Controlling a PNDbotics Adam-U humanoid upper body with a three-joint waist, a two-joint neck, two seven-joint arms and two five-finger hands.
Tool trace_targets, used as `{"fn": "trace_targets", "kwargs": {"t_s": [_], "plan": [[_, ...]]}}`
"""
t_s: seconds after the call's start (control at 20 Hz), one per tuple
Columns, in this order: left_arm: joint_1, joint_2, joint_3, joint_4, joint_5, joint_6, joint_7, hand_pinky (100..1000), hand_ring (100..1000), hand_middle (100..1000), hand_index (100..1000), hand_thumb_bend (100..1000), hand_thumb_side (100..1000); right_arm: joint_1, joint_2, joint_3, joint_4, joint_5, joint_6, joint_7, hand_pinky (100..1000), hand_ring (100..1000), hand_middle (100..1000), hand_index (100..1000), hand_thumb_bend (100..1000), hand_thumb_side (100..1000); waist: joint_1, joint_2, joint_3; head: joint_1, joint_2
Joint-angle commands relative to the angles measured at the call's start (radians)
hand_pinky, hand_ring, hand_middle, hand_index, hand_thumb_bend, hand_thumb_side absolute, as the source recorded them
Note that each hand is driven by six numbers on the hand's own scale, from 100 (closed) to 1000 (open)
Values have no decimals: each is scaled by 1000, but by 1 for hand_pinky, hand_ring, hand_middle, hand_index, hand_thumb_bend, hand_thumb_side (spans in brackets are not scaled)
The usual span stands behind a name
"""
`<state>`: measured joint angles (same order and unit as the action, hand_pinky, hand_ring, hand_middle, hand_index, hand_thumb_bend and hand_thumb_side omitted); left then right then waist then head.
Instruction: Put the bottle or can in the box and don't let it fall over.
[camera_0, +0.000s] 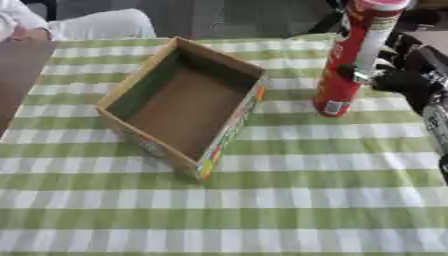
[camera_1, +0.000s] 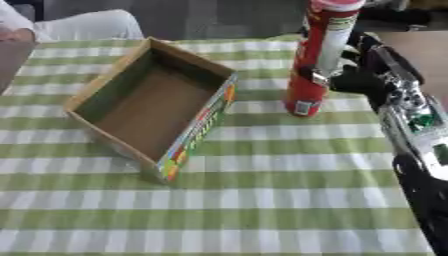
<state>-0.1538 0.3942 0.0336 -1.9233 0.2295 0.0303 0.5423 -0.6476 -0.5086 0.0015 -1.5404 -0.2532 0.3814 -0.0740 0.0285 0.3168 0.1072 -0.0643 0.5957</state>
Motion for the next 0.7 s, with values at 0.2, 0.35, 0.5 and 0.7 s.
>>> {"fn": "trace_targets", "kwargs": {"t_s": [0.2, 0.35, 0.5, 0.7], "plan": [[-12, 13, 2, -20, 3, -3, -3, 708, 772, 761, 823, 467, 354, -52, 0, -4, 43, -1, -3, -15, 1000, 1000, 1000, 977, 632, 100, -1, -11, 6, -2, -11], [-13, 12, 1, -20, 3, -3, -4, 709, 771, 761, 823, 465, 355, -71, 8, -3, 70, -3, -6, -16, 1000, 1000, 1000, 977, 632, 100, -1, -10, 8, -3, -16], [-12, 12, 1, -20, 4, -3, -5, 709, 771, 761, 823, 464, 355, -85, 16, -2, 88, -7, -12, -14, 1000, 1000, 1000, 972, 631, 100, 0, -8, 10, -4, -19], [-13, 11, 1, -20, 5, -3, -5, 709, 771, 761, 822, 461, 358, -97, 24, 0, 100, -8, -16, -16, 1000, 1000, 1000, 918, 615, 100, 1, -6, 12, -8, -21]]}}
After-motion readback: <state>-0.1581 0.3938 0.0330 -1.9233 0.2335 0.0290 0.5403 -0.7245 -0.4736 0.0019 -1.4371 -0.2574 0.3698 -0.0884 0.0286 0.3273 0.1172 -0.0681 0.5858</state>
